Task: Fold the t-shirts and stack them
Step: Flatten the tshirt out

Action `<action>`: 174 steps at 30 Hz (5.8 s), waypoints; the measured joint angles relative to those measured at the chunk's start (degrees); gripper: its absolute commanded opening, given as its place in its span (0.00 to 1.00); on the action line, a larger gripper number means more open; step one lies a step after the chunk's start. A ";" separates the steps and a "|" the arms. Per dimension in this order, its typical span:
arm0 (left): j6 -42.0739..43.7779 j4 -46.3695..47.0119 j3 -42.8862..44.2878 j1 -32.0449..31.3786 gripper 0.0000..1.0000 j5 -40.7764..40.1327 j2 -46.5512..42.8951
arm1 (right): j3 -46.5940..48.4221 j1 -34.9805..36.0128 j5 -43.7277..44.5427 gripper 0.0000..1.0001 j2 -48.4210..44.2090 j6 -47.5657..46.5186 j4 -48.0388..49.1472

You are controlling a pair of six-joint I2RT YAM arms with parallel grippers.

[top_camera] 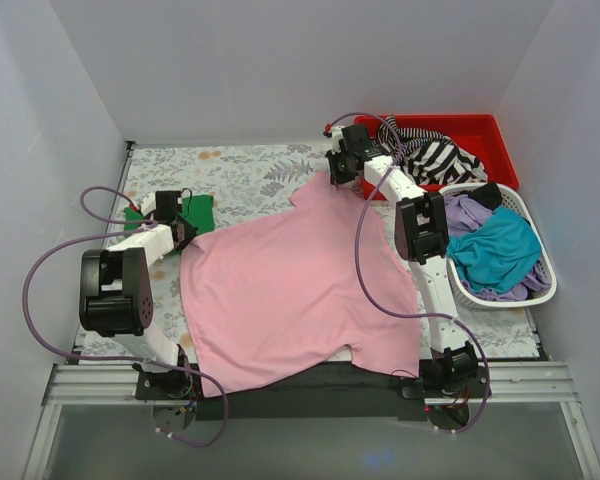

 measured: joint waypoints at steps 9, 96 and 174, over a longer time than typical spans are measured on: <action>0.68 -1.86 0.81 0.00 0.00 0.94 -0.02 | -0.57 -0.07 -0.52 0.01 -0.31 0.02 0.42; 8.72 -22.64 49.83 8.68 0.46 11.76 34.67 | -13.33 -1.25 -2.10 0.25 -17.33 -0.09 -3.52; 28.06 -17.79 77.92 5.60 0.50 21.27 53.37 | -5.38 -0.52 -2.49 0.50 -6.88 1.64 -2.84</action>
